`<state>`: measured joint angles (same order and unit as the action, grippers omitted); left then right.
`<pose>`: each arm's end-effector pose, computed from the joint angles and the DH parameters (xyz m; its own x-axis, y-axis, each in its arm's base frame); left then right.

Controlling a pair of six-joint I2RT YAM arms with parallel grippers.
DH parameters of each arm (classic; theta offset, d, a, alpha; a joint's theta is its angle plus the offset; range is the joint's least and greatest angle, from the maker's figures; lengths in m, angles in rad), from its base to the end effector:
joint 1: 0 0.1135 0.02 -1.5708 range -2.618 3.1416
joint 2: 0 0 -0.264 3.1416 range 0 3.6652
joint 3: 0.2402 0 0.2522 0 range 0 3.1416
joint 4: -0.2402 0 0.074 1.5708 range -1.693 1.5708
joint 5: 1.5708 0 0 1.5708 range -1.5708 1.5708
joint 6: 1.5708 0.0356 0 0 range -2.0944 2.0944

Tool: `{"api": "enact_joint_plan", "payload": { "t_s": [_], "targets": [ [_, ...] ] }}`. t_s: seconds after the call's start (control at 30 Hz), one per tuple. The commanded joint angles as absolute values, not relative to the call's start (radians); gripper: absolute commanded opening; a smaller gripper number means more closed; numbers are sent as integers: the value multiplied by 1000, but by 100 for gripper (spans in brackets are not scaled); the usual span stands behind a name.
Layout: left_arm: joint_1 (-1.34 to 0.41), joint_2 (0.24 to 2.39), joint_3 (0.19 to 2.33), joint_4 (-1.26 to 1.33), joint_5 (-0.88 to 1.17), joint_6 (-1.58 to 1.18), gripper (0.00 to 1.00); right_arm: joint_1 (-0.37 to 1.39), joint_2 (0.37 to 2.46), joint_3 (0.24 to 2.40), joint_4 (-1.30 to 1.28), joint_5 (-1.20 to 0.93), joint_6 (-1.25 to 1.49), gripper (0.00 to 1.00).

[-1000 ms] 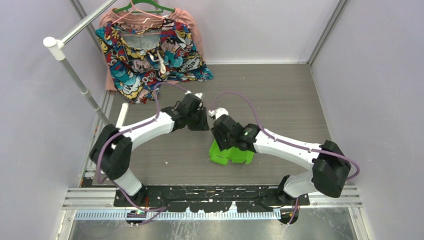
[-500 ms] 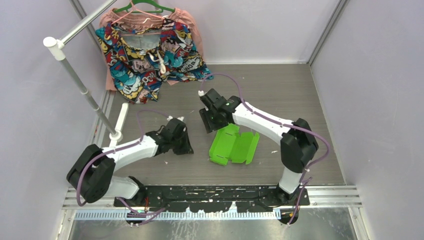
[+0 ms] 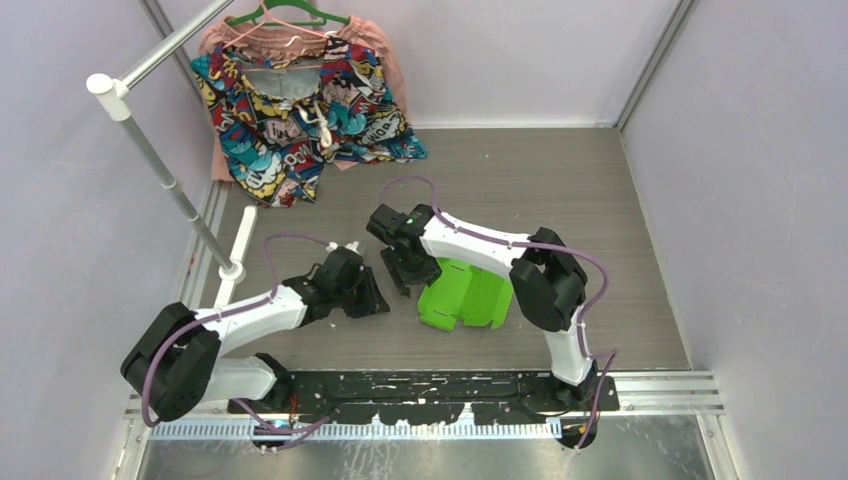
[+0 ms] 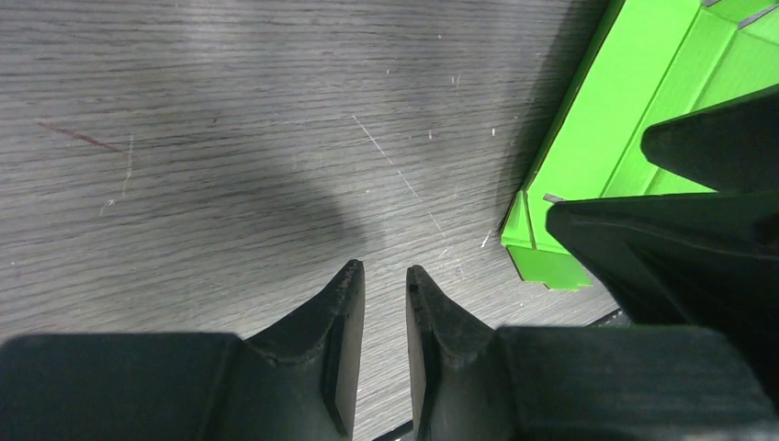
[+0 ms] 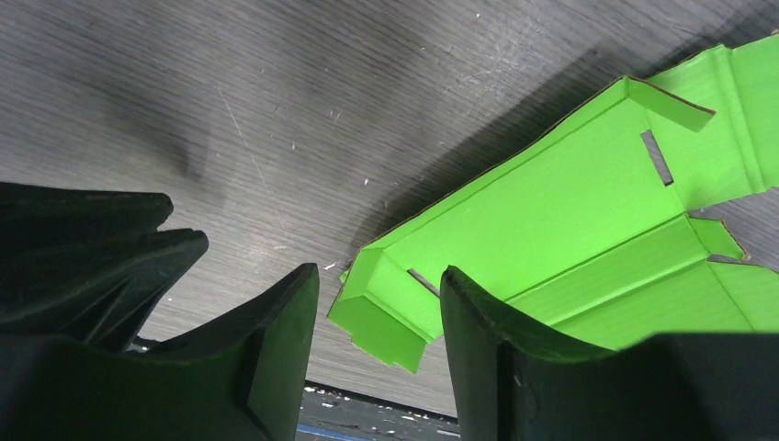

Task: Fold the paper box
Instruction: Fold the paper box at the center of the board.

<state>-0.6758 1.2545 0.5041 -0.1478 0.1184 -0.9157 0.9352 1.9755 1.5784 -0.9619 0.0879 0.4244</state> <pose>0.1738 -0.1447 0.1557 -0.9099 -0.2798 -0.3063 -0.0705 0.8320 -0.5503 0.2376 0.3169 0.2097 -0.8545 -0.4673 -0.2269 -0.4815 0.8764 0.0083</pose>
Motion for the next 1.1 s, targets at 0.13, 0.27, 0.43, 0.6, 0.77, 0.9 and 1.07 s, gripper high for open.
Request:
{"api": "enact_joint_plan", "payload": {
  "t_s": [0.13,0.27,0.43,0.6,0.77,0.9,1.07],
  "targets": [
    [-680,1234,487,-64,137,-927,24,953,2030,1660,-1055,150,471,57],
    [-680,1234,487,-60,139,-925,23,958,2040,1640,-1043,156,489,58],
    [-680,1234,490,-62,142,-920,22,958,2047,1638,-1018,166,506,62],
    [-680,1230,489,-65,142,-919,22,957,2084,1667,-1044,209,520,63],
    [-680,1227,491,-63,141,-923,22,957,2117,1684,-1084,300,555,62],
    [-680,1224,494,-64,151,-921,21,956,2118,1675,-1078,353,596,62],
    [-680,1210,499,-80,159,-912,21,956,2109,1646,-1060,389,630,56]
  ]
}}
